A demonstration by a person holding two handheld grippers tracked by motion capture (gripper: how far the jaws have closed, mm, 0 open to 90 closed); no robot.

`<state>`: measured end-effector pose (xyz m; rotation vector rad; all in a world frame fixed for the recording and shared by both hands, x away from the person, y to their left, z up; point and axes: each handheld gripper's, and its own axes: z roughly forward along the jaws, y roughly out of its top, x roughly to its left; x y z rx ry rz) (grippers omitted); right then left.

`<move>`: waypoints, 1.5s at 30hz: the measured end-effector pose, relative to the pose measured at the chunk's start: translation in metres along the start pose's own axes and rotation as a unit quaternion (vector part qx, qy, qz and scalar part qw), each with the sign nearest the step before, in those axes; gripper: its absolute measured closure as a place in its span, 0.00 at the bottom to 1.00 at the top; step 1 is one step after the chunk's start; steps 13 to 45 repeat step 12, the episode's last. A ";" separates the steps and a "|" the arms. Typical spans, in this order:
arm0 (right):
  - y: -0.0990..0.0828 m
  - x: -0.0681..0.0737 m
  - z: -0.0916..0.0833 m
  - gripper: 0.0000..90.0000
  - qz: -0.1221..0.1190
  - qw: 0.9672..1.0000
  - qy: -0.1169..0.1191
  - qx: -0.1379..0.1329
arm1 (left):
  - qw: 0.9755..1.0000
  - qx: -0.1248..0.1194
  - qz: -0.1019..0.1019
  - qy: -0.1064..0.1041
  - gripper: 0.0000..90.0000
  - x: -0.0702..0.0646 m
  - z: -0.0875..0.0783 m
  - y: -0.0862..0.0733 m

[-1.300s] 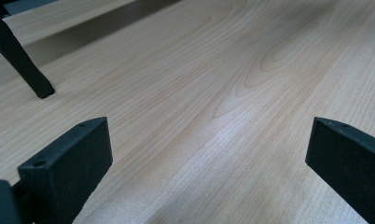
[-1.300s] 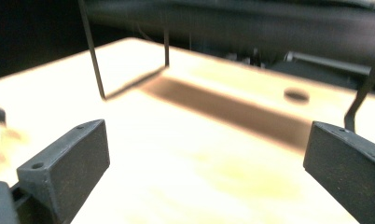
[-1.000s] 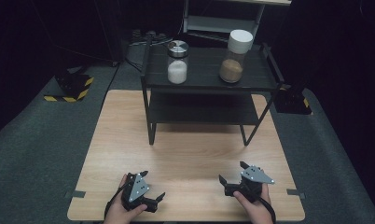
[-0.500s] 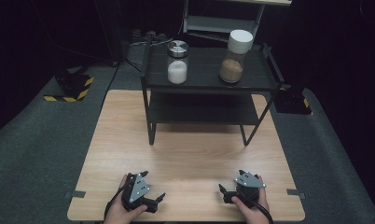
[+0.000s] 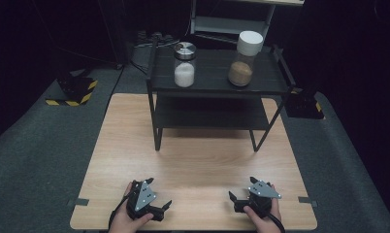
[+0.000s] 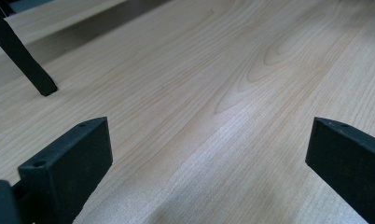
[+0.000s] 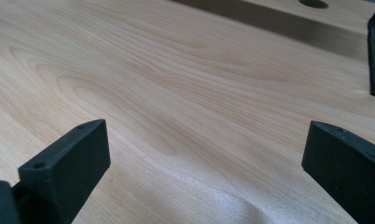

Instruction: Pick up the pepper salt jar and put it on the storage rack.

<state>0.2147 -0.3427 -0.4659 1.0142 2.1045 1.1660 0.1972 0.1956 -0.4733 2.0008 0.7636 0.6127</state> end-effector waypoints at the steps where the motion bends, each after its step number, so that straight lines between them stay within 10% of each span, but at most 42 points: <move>1: 0.000 0.000 0.000 0.01 -0.002 1.000 0.002 -0.001 | 1.000 0.003 -0.001 -0.002 0.01 0.001 0.000 0.001; 45: -0.011 -0.002 -0.006 0.01 -0.005 1.000 0.008 -0.029 | 0.999 0.025 -0.015 -0.022 0.01 0.013 0.009 0.010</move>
